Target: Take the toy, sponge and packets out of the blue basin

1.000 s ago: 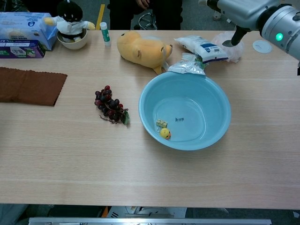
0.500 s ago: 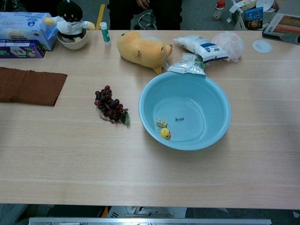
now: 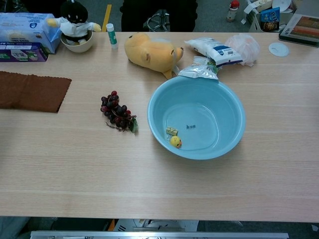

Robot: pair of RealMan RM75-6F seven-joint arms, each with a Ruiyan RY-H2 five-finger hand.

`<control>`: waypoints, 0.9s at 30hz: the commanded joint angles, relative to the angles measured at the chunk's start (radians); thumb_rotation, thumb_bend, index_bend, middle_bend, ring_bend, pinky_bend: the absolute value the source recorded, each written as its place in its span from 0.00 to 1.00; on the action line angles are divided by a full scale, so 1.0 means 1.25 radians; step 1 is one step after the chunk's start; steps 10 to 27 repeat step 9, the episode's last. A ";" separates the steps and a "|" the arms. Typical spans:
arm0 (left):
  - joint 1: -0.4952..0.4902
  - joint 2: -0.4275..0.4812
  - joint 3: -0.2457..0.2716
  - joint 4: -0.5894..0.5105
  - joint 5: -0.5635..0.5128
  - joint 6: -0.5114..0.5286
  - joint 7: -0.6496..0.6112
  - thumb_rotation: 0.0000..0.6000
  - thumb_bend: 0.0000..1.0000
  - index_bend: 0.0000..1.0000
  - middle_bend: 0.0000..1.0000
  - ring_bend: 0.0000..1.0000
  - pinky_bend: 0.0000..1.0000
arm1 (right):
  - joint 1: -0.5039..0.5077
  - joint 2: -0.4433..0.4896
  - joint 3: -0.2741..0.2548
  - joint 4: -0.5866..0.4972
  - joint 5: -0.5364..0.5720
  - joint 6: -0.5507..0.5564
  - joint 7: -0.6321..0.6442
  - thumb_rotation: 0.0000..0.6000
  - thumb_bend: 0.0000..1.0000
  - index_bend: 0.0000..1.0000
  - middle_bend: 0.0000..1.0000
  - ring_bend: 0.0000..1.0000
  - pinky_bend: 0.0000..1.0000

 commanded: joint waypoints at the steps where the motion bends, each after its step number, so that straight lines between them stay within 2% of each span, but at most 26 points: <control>1: -0.003 0.003 0.002 -0.005 0.004 -0.004 0.004 1.00 0.33 0.25 0.21 0.22 0.25 | -0.037 0.002 -0.006 0.016 -0.016 0.021 0.023 1.00 0.18 0.23 0.31 0.25 0.39; 9: -0.006 0.002 0.005 -0.010 0.005 -0.008 0.008 1.00 0.33 0.25 0.21 0.22 0.25 | -0.070 0.005 0.012 0.023 -0.041 0.023 0.037 1.00 0.18 0.24 0.31 0.25 0.39; 27: -0.006 0.002 0.005 -0.010 0.005 -0.008 0.008 1.00 0.33 0.25 0.21 0.22 0.25 | -0.070 0.005 0.012 0.023 -0.041 0.023 0.037 1.00 0.18 0.24 0.31 0.25 0.39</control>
